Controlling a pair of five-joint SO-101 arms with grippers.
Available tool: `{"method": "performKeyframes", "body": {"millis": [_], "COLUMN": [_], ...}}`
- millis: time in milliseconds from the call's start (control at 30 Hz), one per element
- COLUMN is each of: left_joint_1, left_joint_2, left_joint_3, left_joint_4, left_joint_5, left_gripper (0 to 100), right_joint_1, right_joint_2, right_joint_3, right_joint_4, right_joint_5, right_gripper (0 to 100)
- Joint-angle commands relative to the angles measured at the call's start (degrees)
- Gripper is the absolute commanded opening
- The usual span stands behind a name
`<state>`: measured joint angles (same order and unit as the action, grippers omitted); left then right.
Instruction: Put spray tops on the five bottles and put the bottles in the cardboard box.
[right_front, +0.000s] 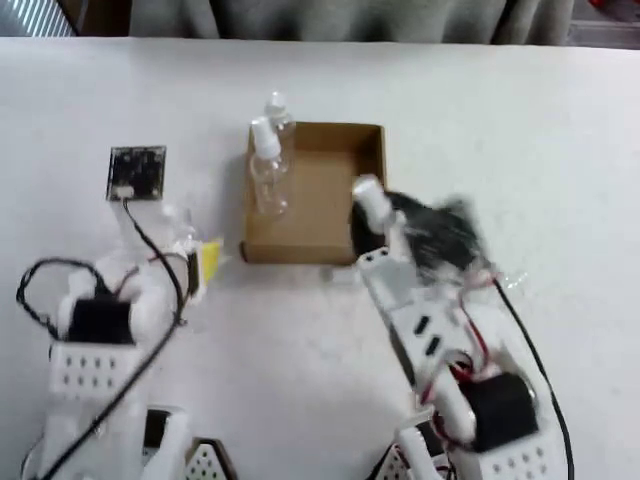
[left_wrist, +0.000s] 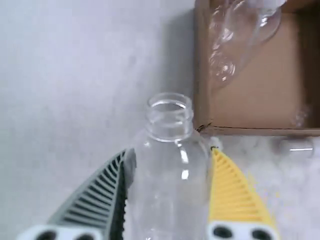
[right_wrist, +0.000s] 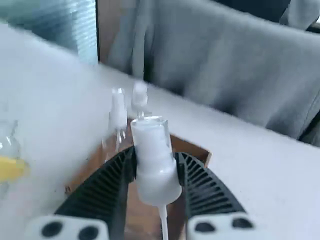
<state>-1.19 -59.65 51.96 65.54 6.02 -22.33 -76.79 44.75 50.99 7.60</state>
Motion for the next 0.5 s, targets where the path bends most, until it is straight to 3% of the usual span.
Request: {"method": "performKeyframes", "body": {"millis": [0,200,467], "left_joint_1": [2.77,9.1,23.08], "left_joint_2": [-8.66,-21.93,-39.08], "left_joint_3": [-0.62,-0.79,2.73], "left_joint_4": [0.09,0.18,-0.18], "left_joint_5": [-0.79,-0.88,-0.88], "left_gripper": [2,2,2], "right_joint_1": [-0.4,-5.23,-14.99], "right_joint_2": [-3.47,-3.3,-3.12], "right_joint_3": [-6.24,-14.86,-25.93], "right_joint_4": [-3.74,-5.49,-14.2], "right_joint_5": [-3.69,-10.55,-10.55], "right_gripper": [1.6,1.6,1.6]}}
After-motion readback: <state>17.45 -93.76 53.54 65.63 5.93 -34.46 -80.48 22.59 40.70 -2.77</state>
